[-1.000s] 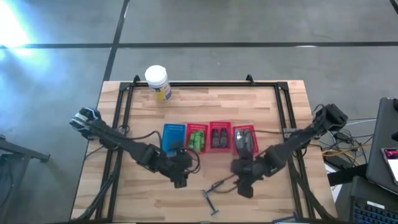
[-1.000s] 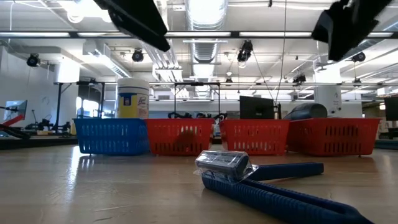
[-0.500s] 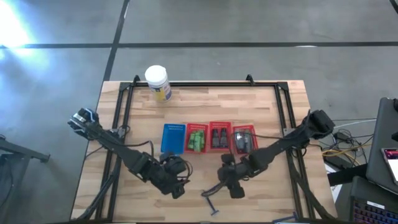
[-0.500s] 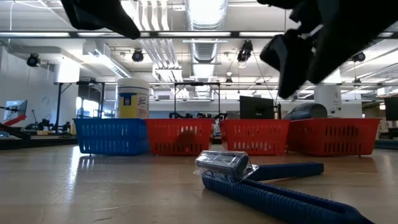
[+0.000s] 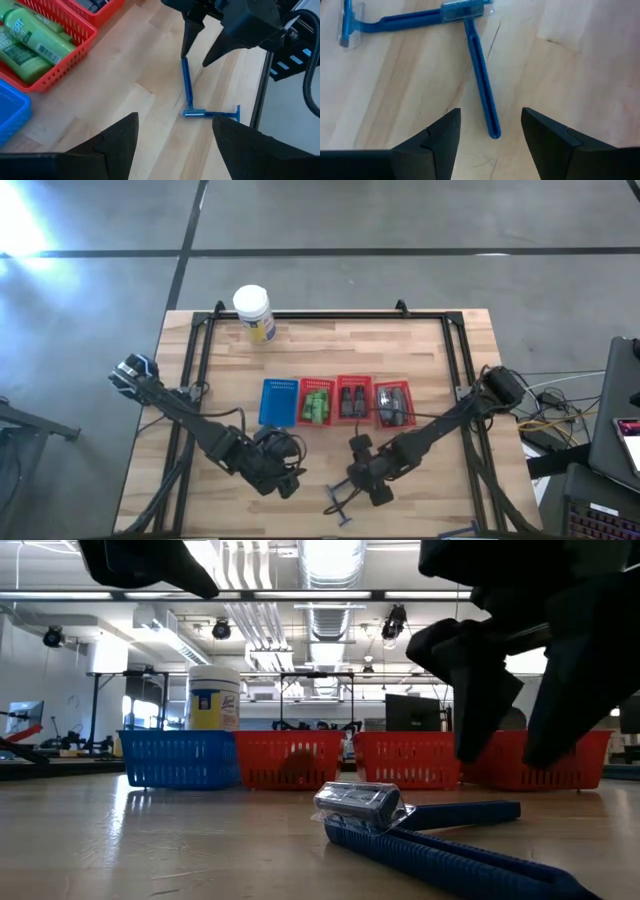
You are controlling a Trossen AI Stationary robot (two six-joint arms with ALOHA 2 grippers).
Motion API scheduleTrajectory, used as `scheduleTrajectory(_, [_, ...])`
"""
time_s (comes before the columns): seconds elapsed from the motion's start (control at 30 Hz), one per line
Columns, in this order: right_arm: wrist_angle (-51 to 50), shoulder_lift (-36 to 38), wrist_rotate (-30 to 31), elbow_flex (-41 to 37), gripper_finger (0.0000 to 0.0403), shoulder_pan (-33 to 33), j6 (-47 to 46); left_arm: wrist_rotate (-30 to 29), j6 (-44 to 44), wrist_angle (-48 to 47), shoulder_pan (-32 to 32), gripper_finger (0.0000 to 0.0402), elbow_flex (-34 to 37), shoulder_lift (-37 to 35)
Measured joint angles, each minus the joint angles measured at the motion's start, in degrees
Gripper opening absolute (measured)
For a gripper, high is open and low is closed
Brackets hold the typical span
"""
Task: Pick & Place Travel size toiletries
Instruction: Put the blue razor into the blue basket
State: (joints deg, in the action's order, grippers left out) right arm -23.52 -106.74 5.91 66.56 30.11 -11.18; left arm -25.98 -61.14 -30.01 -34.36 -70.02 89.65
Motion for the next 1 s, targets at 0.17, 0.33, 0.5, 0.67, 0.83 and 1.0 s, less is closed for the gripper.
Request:
scheduleTrajectory(0.17, [2.1, -1.9, -4.2, 0.4, 0.0194, -0.7, 6.7, -1.2, 1.1, 0.1, 0.0, 0.0259, 0.0, 0.0])
scheduleTrajectory(0.33, [1.1, -5.1, -5.1, 3.1, 0.0186, -2.2, 6.0, -1.9, 1.1, 0.0, -0.1, 0.0259, 0.0, 0.0])
scheduleTrajectory(0.5, [-3.3, -7.9, -5.9, 6.8, 0.0176, -3.3, 7.2, -2.5, 1.5, 0.0, -0.1, 0.0259, 0.0, 0.0])
scheduleTrajectory(0.67, [-5.5, -9.6, -9.0, 8.4, 0.0162, -3.4, 7.9, -2.6, 3.1, -0.2, -0.1, 0.0259, 0.0, 0.0])
scheduleTrajectory(0.83, [-6.9, -9.6, -8.8, 8.1, 0.0144, -3.3, 8.3, -2.6, 4.1, -0.5, -0.1, 0.0259, 0.0, 0.0])
scheduleTrajectory(1.0, [-7.6, -9.2, -8.3, 8.0, 0.0116, -3.4, 8.3, -2.6, 5.3, -0.5, -0.1, 0.0259, 0.0, 0.0])
